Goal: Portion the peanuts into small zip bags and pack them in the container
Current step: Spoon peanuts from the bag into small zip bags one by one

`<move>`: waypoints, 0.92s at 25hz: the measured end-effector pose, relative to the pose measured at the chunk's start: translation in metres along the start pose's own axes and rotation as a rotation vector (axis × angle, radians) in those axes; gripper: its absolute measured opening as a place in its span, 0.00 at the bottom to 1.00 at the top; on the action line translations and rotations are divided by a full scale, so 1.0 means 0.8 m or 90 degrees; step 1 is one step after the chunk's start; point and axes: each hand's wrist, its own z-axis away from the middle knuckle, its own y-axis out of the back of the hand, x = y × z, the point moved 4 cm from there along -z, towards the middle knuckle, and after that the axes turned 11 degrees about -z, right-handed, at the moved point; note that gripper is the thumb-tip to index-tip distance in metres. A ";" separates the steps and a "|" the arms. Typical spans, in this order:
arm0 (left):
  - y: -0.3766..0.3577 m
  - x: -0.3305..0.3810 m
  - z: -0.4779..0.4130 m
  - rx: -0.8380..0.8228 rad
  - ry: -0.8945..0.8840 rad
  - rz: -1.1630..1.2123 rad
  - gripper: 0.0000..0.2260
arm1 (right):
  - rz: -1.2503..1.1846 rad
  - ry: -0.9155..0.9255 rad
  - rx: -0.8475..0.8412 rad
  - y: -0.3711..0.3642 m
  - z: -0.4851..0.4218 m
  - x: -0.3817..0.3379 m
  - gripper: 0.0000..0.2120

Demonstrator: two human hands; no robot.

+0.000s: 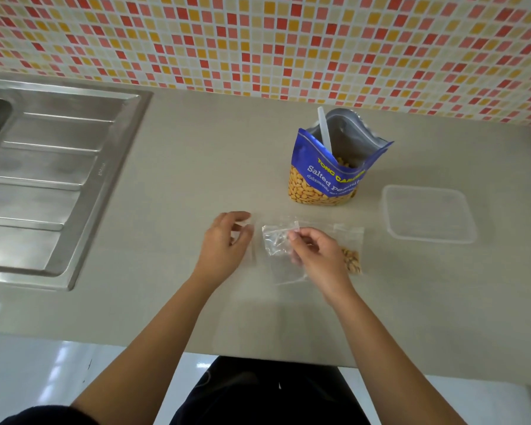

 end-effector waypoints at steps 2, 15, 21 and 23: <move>-0.009 0.020 0.005 -0.185 0.026 0.132 0.11 | 0.000 0.002 -0.016 0.005 0.005 -0.001 0.05; -0.065 0.071 0.050 -0.260 0.186 0.516 0.07 | -0.243 -0.071 0.063 0.077 0.034 0.011 0.17; -0.071 0.078 0.050 -0.305 0.205 0.541 0.08 | -0.200 -0.057 0.033 0.093 0.042 0.002 0.16; -0.072 0.079 0.050 -0.306 0.178 0.500 0.07 | -0.168 -0.051 0.027 0.100 0.043 0.000 0.17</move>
